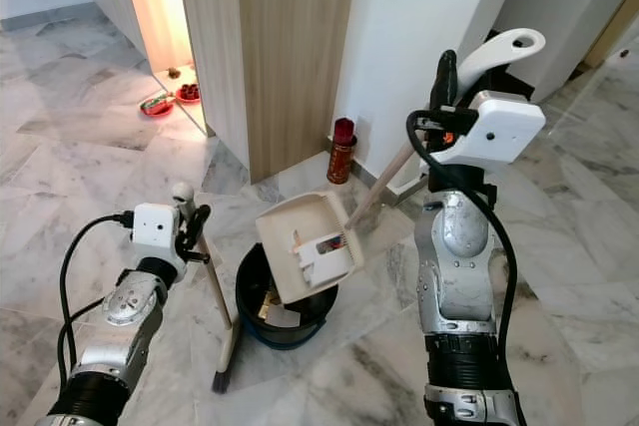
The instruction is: Sweep floor
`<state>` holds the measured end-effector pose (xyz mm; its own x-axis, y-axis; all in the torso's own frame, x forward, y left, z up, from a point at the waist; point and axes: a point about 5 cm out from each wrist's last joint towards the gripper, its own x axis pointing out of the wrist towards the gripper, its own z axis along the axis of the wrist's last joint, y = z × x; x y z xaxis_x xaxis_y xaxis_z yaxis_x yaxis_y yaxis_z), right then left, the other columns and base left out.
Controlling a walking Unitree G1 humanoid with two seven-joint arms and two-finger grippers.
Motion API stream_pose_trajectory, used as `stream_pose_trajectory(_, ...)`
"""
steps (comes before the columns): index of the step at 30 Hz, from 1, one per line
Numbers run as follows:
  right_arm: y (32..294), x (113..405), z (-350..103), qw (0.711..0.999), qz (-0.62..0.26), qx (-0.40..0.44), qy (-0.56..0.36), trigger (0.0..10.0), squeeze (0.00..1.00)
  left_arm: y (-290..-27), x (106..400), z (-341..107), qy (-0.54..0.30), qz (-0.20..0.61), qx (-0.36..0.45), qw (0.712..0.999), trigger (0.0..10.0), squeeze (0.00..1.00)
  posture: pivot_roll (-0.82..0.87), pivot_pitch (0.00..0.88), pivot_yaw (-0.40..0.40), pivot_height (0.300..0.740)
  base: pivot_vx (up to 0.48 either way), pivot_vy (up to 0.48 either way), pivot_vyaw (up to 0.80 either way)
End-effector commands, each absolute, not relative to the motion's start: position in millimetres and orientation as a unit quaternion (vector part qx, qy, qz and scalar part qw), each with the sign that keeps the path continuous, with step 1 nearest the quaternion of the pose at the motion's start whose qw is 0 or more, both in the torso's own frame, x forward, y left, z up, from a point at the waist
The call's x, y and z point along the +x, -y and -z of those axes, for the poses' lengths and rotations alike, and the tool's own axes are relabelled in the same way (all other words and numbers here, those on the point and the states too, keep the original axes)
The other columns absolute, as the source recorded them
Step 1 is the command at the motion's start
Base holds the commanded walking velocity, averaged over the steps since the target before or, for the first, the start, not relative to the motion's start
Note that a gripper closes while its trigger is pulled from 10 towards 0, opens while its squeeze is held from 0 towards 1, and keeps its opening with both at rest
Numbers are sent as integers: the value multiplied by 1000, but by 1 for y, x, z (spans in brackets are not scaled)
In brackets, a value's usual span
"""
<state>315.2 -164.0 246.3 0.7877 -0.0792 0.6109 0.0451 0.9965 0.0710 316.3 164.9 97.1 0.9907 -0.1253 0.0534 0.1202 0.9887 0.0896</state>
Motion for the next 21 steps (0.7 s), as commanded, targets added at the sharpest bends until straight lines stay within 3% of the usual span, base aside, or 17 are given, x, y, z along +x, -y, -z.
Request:
stream_pose_trajectory(1, 161, 302, -267, 921, 28, 0, 389, 10000, 0, -161, 317, -101, 39, 72, 37, 996, 10000, 0, 229, 66, -112, 740, 0, 0, 0)
stream_pose_trajectory(21, 129, 288, -268, 897, -33, -77, 433, 10000, 0, -159, 319, -103, 45, 79, 45, 995, 10000, 0, 234, 67, -111, 740, 0, 0, 0)
